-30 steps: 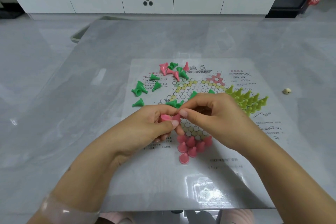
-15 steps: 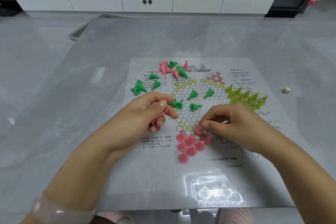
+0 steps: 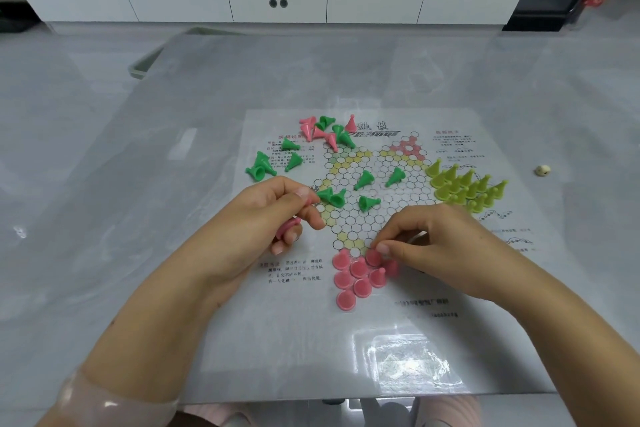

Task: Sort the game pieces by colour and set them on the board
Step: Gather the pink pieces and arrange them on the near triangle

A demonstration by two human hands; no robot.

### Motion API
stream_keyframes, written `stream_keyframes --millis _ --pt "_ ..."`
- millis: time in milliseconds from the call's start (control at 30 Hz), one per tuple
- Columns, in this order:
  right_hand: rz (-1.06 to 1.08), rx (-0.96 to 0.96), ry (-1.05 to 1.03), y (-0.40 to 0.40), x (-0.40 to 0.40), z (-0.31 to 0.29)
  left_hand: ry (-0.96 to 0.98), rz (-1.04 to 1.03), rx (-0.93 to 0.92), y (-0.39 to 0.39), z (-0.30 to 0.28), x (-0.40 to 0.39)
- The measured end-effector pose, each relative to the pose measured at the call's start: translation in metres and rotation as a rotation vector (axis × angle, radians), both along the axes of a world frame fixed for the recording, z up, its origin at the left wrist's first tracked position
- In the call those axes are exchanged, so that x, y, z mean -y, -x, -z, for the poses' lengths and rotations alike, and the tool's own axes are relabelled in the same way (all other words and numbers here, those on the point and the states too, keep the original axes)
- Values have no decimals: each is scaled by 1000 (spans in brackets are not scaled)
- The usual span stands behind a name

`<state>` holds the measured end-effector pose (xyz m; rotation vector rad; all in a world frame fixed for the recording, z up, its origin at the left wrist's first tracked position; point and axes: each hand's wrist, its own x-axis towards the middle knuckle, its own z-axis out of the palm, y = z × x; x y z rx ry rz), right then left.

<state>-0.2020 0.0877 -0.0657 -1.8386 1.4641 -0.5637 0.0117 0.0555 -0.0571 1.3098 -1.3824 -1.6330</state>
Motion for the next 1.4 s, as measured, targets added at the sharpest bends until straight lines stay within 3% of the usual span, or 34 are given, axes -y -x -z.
stream_keyframes --millis 633,833,1000,1133,1400 --pt "29 19 -17 0 -2 -5 -44 -23 -63 0 0 0" --pt "109 108 203 -11 2 -14 -54 11 -1 3 -1 -2" --pt "-44 57 430 -37 1 -20 -84 12 0 6 -2 -4" --pt "-113 -5 495 -53 0 -18 -84 3 9 7 -1 -4" --pt "-22 87 444 -60 4 -15 -54 -32 -16 7 -2 -4"
